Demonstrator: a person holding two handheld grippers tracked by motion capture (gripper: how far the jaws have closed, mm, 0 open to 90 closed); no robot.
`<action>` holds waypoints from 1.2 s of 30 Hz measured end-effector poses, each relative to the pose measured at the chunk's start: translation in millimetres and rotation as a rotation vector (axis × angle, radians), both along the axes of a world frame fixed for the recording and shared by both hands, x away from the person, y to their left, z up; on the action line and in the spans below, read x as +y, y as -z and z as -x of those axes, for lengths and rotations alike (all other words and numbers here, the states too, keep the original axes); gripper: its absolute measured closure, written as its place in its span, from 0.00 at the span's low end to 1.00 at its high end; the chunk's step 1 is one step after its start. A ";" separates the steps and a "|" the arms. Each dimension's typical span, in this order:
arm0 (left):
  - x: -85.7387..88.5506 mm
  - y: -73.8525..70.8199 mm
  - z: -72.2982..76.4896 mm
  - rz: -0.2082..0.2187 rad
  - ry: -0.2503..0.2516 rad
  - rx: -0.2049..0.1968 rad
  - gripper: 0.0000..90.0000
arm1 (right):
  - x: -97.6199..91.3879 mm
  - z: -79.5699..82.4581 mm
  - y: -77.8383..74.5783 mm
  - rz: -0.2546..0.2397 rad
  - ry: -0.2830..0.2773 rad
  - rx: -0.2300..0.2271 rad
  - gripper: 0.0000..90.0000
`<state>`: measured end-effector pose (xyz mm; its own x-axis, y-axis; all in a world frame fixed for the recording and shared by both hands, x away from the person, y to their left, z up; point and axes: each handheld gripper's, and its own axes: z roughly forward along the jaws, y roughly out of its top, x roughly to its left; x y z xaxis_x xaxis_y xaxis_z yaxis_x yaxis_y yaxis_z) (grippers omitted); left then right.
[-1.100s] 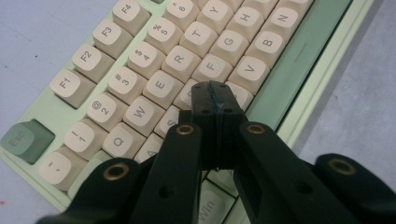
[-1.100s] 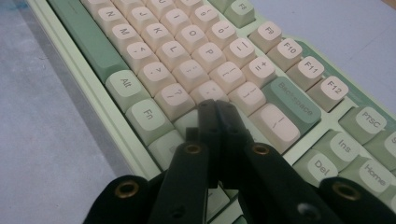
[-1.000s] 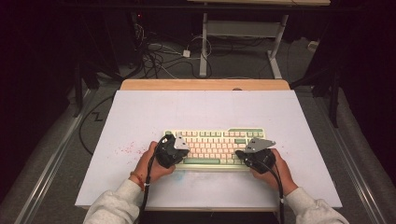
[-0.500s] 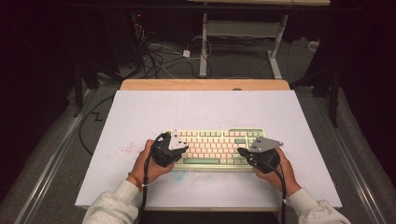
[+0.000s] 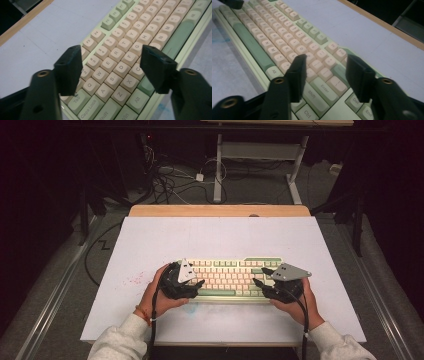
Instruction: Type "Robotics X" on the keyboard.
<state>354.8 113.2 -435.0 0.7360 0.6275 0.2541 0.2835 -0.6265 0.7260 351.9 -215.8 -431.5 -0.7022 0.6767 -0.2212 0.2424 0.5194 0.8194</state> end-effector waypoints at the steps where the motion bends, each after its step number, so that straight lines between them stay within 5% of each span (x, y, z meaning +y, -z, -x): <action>1: -0.3 0.1 0.4 -0.001 -0.001 -0.003 0.26 | 0.4 0.2 -0.2 -0.004 0.000 -0.004 0.48; 6: -0.1 0.2 2.3 0.011 0.008 -0.021 0.20 | 2.6 -0.4 0.5 -0.009 0.024 -0.019 0.28; 10: -0.9 1.2 3.4 0.012 0.021 -0.030 0.19 | 3.1 -0.5 0.8 -0.012 0.034 -0.028 0.22; 23: 4.2 0.2 7.2 0.007 0.012 -0.061 0.19 | 6.5 -1.2 -1.2 -0.007 0.043 -0.058 0.22; 36: 17.3 -6.4 18.7 -0.014 0.002 -0.101 0.19 | -4.8 14.4 -11.0 -0.004 0.052 -0.103 0.24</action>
